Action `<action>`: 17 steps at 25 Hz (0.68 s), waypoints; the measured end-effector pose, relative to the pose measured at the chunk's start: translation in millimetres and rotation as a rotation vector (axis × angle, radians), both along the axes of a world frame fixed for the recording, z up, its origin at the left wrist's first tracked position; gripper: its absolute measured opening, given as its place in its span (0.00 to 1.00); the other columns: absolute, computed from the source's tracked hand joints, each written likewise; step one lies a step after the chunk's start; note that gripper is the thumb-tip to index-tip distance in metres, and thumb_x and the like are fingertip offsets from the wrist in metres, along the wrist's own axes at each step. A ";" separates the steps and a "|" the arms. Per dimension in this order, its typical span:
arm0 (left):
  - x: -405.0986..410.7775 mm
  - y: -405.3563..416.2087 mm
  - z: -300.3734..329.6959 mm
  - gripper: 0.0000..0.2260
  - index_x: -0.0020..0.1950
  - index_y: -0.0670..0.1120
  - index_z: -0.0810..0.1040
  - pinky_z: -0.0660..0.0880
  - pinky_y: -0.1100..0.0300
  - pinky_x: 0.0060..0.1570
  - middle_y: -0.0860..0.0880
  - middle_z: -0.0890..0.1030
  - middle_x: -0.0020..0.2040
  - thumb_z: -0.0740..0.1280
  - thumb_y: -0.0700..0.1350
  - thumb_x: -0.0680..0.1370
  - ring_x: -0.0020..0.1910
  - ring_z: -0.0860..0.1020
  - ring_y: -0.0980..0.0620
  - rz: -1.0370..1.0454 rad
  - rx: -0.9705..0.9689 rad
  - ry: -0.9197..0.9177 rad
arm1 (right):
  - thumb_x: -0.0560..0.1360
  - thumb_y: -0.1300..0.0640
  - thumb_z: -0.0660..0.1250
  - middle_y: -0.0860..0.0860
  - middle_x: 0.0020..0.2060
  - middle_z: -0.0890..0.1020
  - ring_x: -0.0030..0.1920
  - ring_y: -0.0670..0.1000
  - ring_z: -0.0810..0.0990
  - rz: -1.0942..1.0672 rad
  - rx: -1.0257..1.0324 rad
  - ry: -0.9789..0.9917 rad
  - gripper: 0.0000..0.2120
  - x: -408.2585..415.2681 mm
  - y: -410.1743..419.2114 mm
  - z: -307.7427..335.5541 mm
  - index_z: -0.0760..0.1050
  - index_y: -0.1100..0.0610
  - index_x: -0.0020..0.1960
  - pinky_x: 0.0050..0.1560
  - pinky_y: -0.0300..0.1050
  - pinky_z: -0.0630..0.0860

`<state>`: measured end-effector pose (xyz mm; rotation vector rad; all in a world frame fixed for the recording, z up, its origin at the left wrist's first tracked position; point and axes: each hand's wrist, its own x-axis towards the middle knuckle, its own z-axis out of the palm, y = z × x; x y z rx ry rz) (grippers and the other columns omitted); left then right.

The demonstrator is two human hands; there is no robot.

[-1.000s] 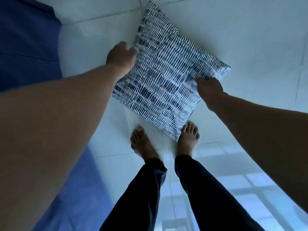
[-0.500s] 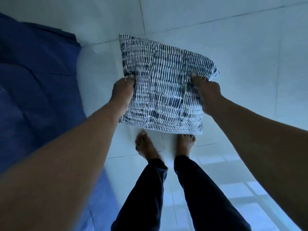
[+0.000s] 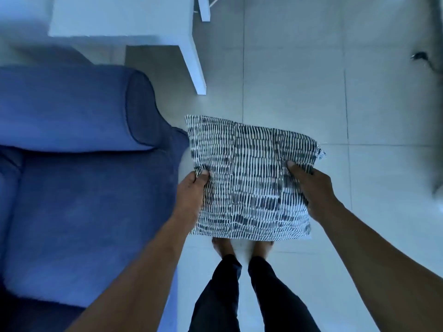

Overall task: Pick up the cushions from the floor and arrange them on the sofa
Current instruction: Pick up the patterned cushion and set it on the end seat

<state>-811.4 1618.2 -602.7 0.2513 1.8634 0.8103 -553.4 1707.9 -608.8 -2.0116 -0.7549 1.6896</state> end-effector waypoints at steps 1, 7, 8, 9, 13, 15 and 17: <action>-6.5 -9.1 25.4 0.09 0.47 0.53 0.79 0.76 0.62 0.44 0.56 0.80 0.45 0.65 0.47 0.86 0.45 0.78 0.54 0.024 0.015 -0.038 | 0.73 0.45 0.77 0.52 0.42 0.83 0.46 0.56 0.79 0.007 0.025 0.005 0.09 -6.3 -4.8 29.7 0.82 0.50 0.45 0.50 0.53 0.76; -45.9 -69.4 138.1 0.06 0.49 0.49 0.83 0.76 0.46 0.56 0.44 0.86 0.50 0.68 0.45 0.84 0.51 0.81 0.44 0.157 0.095 -0.014 | 0.71 0.46 0.79 0.67 0.65 0.79 0.66 0.65 0.78 0.099 0.150 0.092 0.25 -53.4 -22.2 142.9 0.82 0.64 0.58 0.55 0.55 0.75; -51.9 -80.6 148.8 0.06 0.48 0.48 0.83 0.76 0.47 0.57 0.45 0.86 0.48 0.68 0.44 0.84 0.50 0.81 0.44 0.191 0.114 -0.007 | 0.71 0.47 0.79 0.67 0.65 0.79 0.66 0.66 0.77 0.138 0.172 0.124 0.27 -62.4 -22.3 153.2 0.81 0.66 0.60 0.56 0.55 0.75; -57.9 -89.9 159.5 0.06 0.48 0.47 0.83 0.77 0.47 0.57 0.46 0.86 0.47 0.68 0.42 0.84 0.50 0.81 0.44 0.223 0.116 0.003 | 0.71 0.47 0.79 0.66 0.63 0.81 0.65 0.65 0.78 0.176 0.182 0.146 0.26 -73.2 -22.8 163.1 0.81 0.65 0.59 0.59 0.57 0.75; -81.5 -122.7 195.2 0.04 0.50 0.44 0.81 0.79 0.51 0.49 0.45 0.84 0.46 0.68 0.40 0.84 0.44 0.81 0.45 0.343 0.173 0.078 | 0.74 0.53 0.78 0.49 0.48 0.87 0.55 0.56 0.84 0.333 0.215 0.251 0.05 -119.4 -22.0 194.9 0.84 0.50 0.48 0.67 0.62 0.76; -92.9 -137.8 214.4 0.03 0.55 0.42 0.80 0.76 0.60 0.38 0.45 0.82 0.45 0.67 0.37 0.83 0.41 0.79 0.48 0.418 0.212 0.133 | 0.74 0.56 0.77 0.49 0.49 0.87 0.54 0.56 0.85 0.412 0.232 0.297 0.04 -145.1 -19.6 205.9 0.84 0.51 0.48 0.66 0.62 0.77; -104.3 -156.8 223.2 0.08 0.61 0.41 0.79 0.74 0.65 0.34 0.45 0.82 0.48 0.66 0.35 0.82 0.40 0.79 0.51 0.460 0.238 0.174 | 0.74 0.57 0.78 0.51 0.50 0.88 0.55 0.57 0.86 0.490 0.227 0.328 0.05 -173.6 -20.1 214.4 0.85 0.52 0.50 0.66 0.62 0.78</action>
